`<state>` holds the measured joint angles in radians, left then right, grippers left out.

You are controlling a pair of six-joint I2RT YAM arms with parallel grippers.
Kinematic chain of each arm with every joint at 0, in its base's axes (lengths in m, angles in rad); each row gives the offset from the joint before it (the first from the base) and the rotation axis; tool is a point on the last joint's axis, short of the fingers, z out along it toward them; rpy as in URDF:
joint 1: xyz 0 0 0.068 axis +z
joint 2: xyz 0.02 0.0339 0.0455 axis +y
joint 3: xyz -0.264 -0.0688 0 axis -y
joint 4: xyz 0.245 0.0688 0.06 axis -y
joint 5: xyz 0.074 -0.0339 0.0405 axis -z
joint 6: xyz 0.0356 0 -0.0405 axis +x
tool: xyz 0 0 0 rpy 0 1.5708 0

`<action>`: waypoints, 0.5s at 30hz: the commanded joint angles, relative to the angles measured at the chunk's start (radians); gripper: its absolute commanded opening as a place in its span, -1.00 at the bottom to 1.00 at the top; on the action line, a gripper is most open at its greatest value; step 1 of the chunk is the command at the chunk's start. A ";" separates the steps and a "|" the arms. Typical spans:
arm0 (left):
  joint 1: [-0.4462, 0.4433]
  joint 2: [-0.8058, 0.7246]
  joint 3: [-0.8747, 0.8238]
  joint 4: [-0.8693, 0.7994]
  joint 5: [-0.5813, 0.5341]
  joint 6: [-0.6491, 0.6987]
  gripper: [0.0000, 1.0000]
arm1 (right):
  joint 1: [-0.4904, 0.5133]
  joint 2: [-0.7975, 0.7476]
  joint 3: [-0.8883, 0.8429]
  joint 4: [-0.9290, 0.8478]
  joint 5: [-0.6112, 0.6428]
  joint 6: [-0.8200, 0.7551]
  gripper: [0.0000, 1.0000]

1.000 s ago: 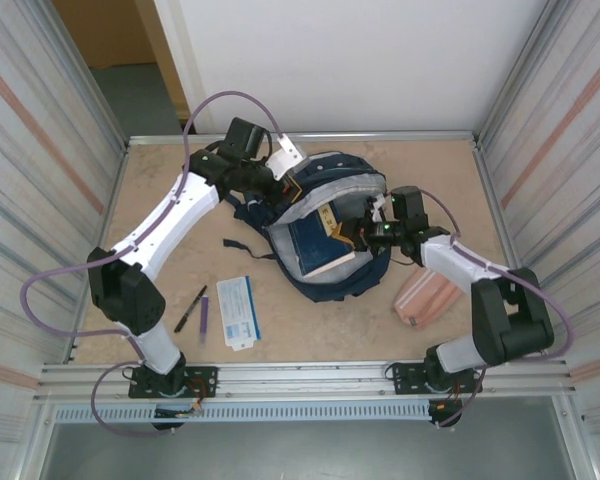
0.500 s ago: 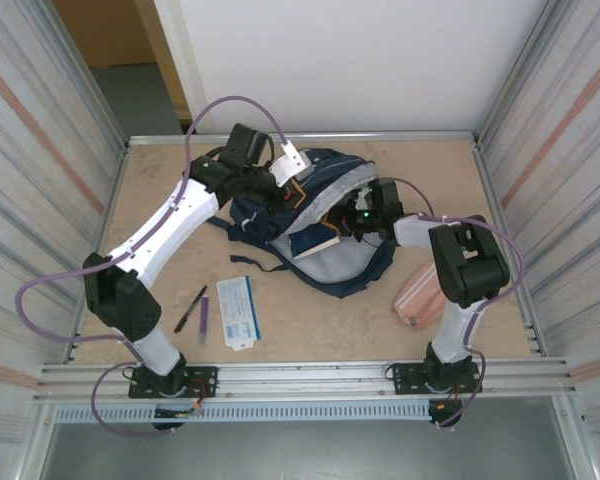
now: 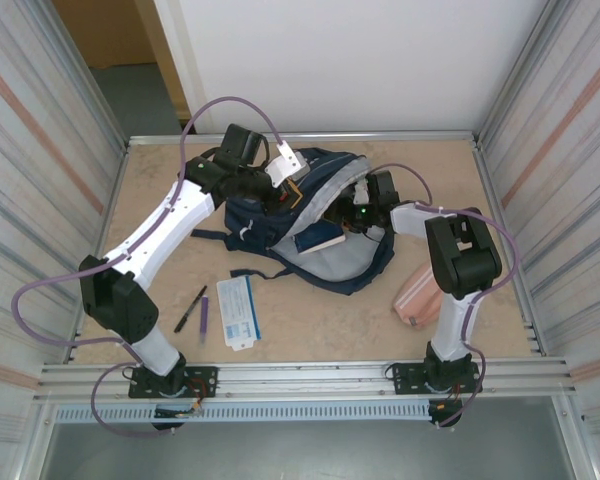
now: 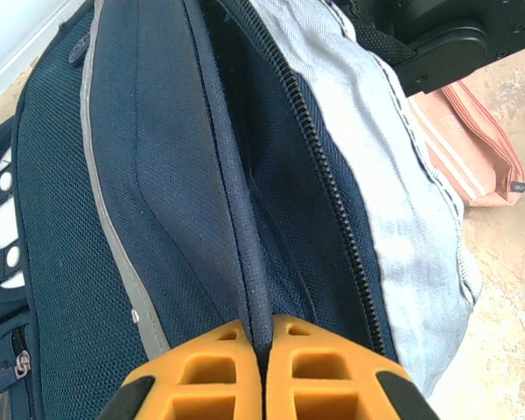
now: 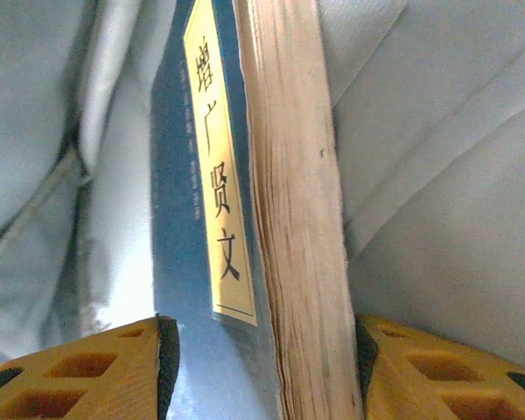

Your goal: Pack the student bag

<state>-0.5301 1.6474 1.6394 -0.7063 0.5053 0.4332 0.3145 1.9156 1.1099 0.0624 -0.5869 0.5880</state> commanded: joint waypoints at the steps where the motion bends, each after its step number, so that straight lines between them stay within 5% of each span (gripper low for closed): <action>1: 0.002 -0.056 0.002 0.084 0.065 0.021 -1.00 | 0.043 -0.144 -0.055 -0.034 0.138 -0.175 0.23; 4: 0.002 -0.058 -0.014 0.095 0.070 0.016 -1.00 | 0.096 -0.264 -0.110 -0.063 0.309 -0.262 0.50; 9: 0.004 -0.051 -0.029 0.119 0.089 -0.006 -1.00 | 0.131 -0.401 -0.188 -0.102 0.452 -0.308 0.45; 15: 0.009 -0.051 -0.033 0.133 0.093 -0.009 -1.00 | 0.220 -0.507 -0.328 -0.109 0.440 -0.272 0.23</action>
<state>-0.5293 1.6463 1.5982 -0.6750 0.5297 0.4175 0.4969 1.4376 0.8375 -0.0166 -0.1898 0.3244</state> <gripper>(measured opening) 0.056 0.629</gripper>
